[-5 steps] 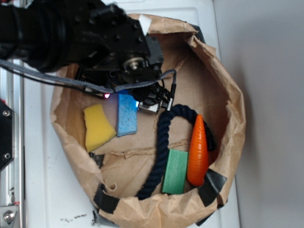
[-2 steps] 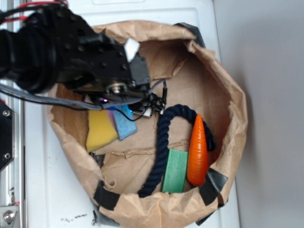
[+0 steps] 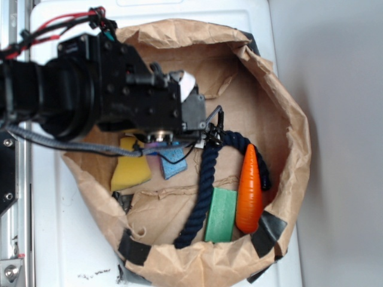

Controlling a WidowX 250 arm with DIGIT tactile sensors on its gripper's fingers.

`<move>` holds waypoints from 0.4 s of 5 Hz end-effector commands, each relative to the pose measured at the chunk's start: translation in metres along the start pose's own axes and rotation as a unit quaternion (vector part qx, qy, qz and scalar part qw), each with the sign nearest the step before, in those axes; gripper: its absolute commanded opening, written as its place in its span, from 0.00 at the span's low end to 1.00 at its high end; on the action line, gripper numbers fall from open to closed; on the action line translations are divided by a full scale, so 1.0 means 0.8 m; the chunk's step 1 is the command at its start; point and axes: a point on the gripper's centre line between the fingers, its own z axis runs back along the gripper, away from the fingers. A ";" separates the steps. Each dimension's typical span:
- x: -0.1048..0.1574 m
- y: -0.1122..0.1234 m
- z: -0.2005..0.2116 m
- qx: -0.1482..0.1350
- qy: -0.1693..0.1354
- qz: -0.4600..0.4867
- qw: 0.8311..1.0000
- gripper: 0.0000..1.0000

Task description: Grab the blue sponge.

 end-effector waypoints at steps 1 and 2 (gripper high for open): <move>0.020 -0.003 0.010 -0.020 0.005 -0.055 0.998 0.00; 0.056 -0.014 0.052 -0.041 0.015 -0.103 0.994 0.00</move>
